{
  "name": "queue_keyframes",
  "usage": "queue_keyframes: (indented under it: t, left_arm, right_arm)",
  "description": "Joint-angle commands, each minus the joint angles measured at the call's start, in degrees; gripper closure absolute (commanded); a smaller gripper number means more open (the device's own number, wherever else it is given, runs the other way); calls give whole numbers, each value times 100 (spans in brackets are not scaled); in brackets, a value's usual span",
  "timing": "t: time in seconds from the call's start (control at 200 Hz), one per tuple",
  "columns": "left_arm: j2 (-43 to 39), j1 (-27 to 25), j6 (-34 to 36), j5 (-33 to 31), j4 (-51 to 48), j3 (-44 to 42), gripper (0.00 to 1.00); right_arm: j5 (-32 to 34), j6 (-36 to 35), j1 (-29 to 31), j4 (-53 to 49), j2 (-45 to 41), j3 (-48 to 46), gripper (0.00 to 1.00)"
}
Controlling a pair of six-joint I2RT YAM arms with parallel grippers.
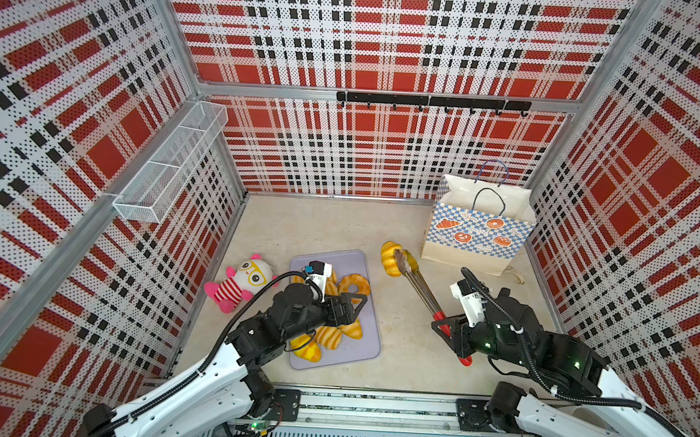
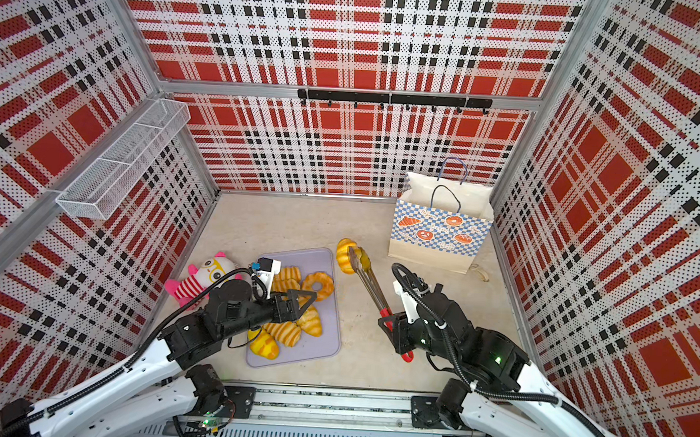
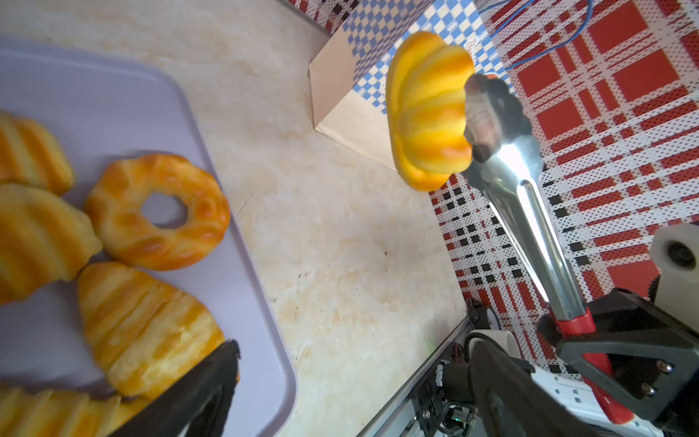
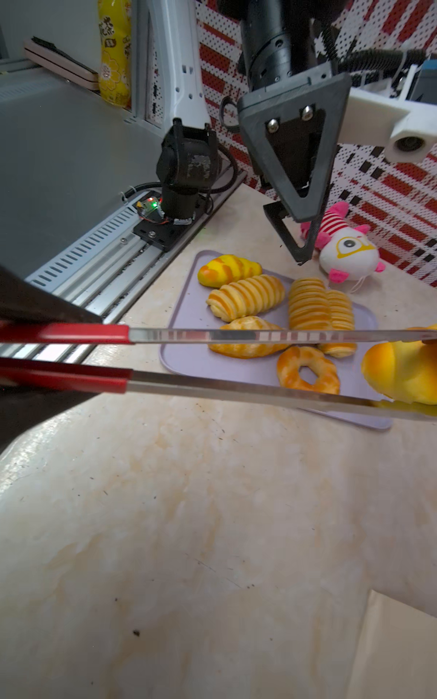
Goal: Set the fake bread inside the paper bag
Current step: 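Lift the yellow bun with the tongs and carry it over the paper bag, then lower the tongs into the bag and open them to release the yellow bun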
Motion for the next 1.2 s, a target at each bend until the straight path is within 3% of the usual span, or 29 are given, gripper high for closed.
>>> queue_keyframes:
  t: [0.0,0.21,0.506,0.641,0.751,0.987,1.097,1.197]
  left_arm:
    - [170,-8,408,-98,1096,129,2]
    - [762,-16,766,82,2352,170,2]
    - [1327,-16,1281,178,3034,283,2]
    - [1376,-7,1396,216,3230,161,2]
    - [1404,-7,1443,315,3351,51,2]
    - [1335,-11,1549,351,3458,-211,2]
    - [1310,-16,1590,357,3464,-271,2]
    - [1336,-16,1626,379,3483,-300,2]
  right_arm:
    - [856,-355,29,836,-217,119,77]
    - [1903,-951,25,1043,-161,744,77]
    - [3595,-1565,16,784,333,1815,78]
    - [3839,-1760,-101,741,609,2109,79]
    - [3406,-1862,-615,650,929,2365,79]
    - [1306,-2015,-3139,610,1424,2579,80]
    - [450,-1995,-3910,819,1344,2345,79]
    - [76,-1939,-4392,978,1300,2062,79]
